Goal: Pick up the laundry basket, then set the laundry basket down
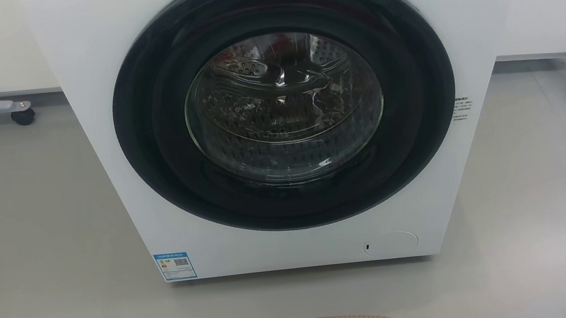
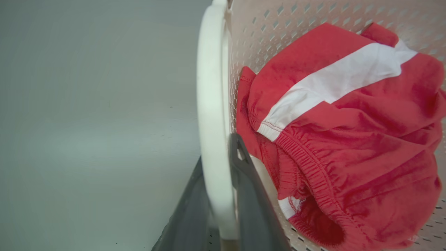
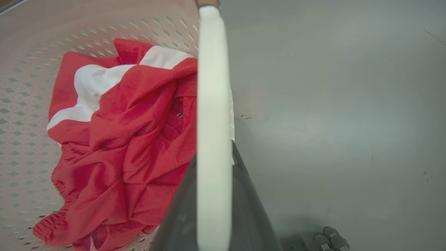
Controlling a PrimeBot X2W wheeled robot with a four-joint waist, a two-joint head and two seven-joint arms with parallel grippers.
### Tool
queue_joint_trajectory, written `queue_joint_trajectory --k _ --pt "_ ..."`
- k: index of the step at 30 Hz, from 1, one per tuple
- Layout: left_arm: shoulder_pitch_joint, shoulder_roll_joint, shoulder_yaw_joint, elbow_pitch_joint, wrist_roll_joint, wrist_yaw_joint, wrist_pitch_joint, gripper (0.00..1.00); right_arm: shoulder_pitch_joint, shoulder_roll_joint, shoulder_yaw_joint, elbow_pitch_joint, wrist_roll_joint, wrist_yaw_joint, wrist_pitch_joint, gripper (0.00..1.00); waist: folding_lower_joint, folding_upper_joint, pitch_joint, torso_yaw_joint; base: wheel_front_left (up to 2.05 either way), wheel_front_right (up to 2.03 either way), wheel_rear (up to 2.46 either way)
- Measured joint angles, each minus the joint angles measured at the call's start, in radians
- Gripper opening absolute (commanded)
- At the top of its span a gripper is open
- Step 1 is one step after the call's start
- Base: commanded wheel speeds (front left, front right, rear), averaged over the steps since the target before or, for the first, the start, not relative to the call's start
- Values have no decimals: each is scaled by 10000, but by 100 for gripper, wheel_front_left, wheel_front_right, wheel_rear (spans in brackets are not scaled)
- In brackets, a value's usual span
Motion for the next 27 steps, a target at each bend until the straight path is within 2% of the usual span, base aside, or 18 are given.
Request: queue_joint_trajectory --k 27 --pt "-13 12 -151 2 -299 13 -61 0 -298 0 750 242 740 -86 -144 0 0 0 106 -41 0 0 0"
